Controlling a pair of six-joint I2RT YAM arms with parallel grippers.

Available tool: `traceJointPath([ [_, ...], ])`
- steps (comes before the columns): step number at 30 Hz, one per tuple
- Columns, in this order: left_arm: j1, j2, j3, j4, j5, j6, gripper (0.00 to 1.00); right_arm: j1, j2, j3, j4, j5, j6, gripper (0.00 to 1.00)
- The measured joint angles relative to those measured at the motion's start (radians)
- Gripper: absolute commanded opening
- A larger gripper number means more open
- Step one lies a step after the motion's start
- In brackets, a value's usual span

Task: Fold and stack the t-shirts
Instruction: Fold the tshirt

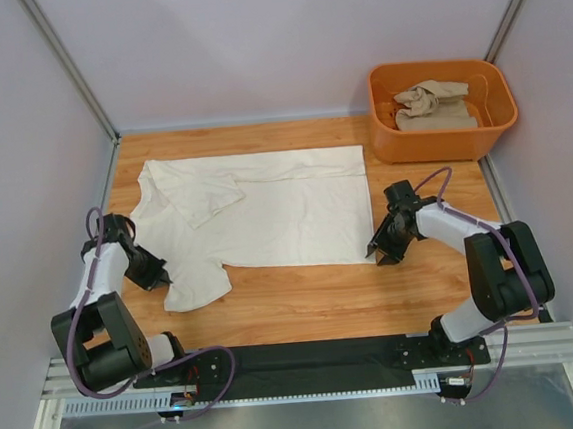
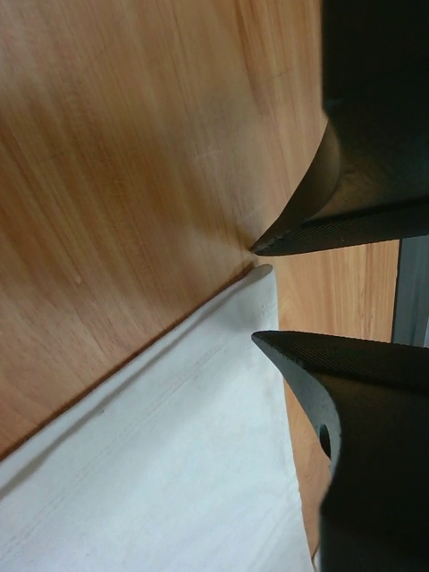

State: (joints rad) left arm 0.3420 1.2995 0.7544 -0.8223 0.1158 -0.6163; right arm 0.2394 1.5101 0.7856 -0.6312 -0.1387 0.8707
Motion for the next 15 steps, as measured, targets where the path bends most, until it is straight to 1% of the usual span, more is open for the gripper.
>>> traceJointPath([
  [5, 0.0, -0.036, 0.0, -0.009, 0.001, -0.021, 0.0, -0.001, 0.006, -0.006, 0.005, -0.012, 0.029, 0.39],
  [7, 0.0, -0.045, 0.0, -0.012, 0.003, -0.03, 0.0, -0.001, 0.004, -0.01, 0.008, -0.012, 0.04, 0.35],
  [8, 0.0, -0.05, 0.0, -0.013, 0.004, -0.033, 0.0, -0.001, 0.003, -0.013, 0.01, -0.013, 0.047, 0.21],
  [9, 0.0, -0.056, 0.0, -0.013, 0.006, -0.036, 0.0, -0.001, 0.003, -0.015, 0.011, -0.011, 0.048, 0.1],
  [10, 0.0, -0.065, -0.003, -0.011, 0.006, -0.04, 0.0, -0.001, 0.008, -0.018, 0.017, -0.009, 0.053, 0.03],
  [11, 0.0, -0.079, -0.007, -0.012, 0.006, -0.045, 0.0, -0.002, 0.015, -0.017, 0.021, -0.013, 0.059, 0.01],
  [15, 0.0, -0.156, -0.016, -0.03, 0.0, -0.067, 0.0, -0.003, 0.019, -0.011, 0.021, -0.016, 0.043, 0.0],
])
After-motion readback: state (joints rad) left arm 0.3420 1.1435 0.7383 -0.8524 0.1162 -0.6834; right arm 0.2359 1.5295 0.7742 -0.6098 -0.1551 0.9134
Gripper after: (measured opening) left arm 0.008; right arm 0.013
